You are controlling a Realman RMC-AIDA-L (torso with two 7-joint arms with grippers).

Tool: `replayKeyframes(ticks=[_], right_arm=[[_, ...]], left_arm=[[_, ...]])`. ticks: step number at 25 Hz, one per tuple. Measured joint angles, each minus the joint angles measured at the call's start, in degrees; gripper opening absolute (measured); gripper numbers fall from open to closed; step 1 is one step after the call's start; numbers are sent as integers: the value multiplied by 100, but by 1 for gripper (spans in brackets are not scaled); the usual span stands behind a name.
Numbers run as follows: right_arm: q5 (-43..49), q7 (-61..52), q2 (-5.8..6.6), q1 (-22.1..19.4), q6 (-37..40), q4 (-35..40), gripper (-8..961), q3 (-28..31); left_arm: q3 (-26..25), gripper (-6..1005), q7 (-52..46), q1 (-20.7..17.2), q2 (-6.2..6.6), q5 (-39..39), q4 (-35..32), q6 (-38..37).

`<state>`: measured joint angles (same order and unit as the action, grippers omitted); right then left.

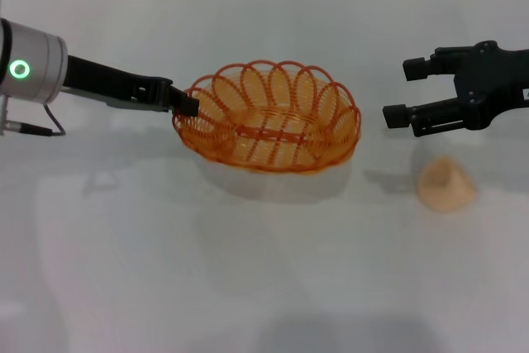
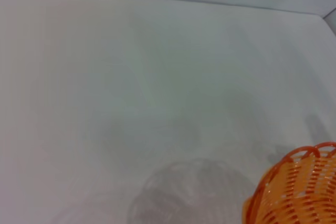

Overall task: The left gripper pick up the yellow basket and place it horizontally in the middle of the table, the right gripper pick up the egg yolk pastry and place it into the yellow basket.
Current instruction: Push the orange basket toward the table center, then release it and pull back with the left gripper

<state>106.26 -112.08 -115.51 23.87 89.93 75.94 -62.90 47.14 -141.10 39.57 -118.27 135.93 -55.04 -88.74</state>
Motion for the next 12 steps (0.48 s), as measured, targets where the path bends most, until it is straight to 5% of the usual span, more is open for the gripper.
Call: replayKeyframes(ticks=[12], right_arm=[[-13,24,24,7,67,0,843,-17]], left_arm=[[-5,74,-554,-44,66,75,261,151]])
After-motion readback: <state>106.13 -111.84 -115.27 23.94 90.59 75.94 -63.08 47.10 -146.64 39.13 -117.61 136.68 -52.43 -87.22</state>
